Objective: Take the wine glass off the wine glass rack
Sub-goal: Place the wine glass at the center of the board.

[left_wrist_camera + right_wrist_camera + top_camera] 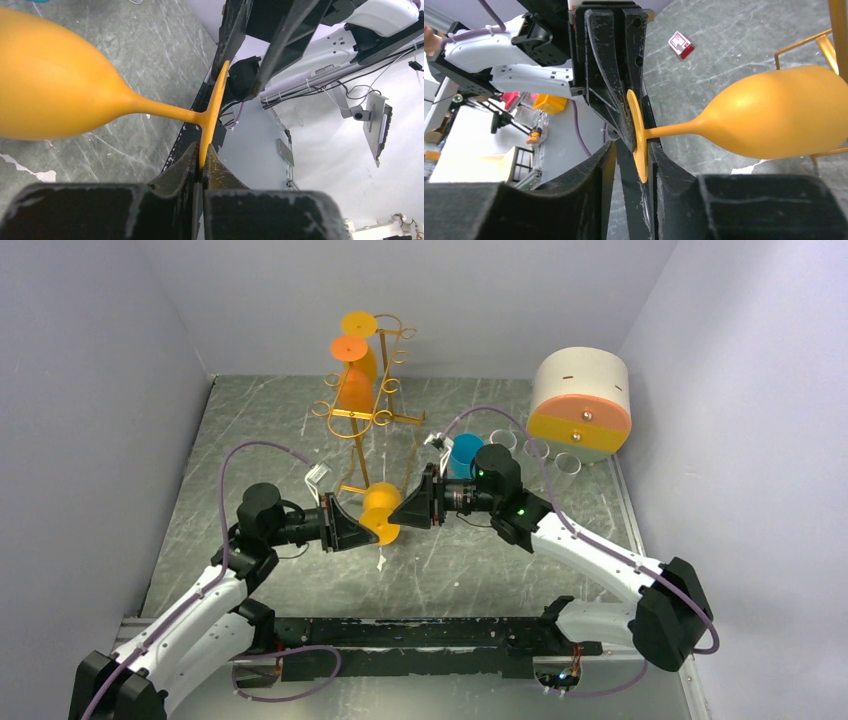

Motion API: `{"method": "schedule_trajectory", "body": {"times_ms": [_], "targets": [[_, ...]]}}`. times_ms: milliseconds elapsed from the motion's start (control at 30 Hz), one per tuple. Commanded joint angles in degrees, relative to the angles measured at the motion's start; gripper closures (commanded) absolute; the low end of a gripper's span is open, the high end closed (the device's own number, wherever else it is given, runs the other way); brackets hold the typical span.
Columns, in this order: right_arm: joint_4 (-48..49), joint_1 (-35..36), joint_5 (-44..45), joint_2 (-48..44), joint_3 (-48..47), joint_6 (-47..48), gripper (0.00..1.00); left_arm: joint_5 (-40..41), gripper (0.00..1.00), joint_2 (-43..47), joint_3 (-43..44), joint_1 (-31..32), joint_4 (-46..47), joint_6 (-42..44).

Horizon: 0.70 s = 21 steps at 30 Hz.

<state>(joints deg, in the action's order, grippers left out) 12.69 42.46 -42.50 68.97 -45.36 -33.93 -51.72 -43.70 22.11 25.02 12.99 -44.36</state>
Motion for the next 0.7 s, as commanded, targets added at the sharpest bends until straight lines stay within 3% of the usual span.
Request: {"method": "schedule_trajectory", "body": {"times_ms": [0,433,667], "targets": [[1.48,0.13,4.99,-3.03,0.56,1.29,0.65,-0.59,0.93,1.09,0.56,0.54,0.25,3.28],[-0.72,-0.23,33.55,-12.99,5.57,3.85,0.62,1.30,0.93,7.37,4.80,0.86,-11.14,11.51],[-0.66,-0.44,39.19,-15.09,6.76,3.89,0.54,2.59,0.93,10.75,7.33,0.90,-17.57,18.08]]}}
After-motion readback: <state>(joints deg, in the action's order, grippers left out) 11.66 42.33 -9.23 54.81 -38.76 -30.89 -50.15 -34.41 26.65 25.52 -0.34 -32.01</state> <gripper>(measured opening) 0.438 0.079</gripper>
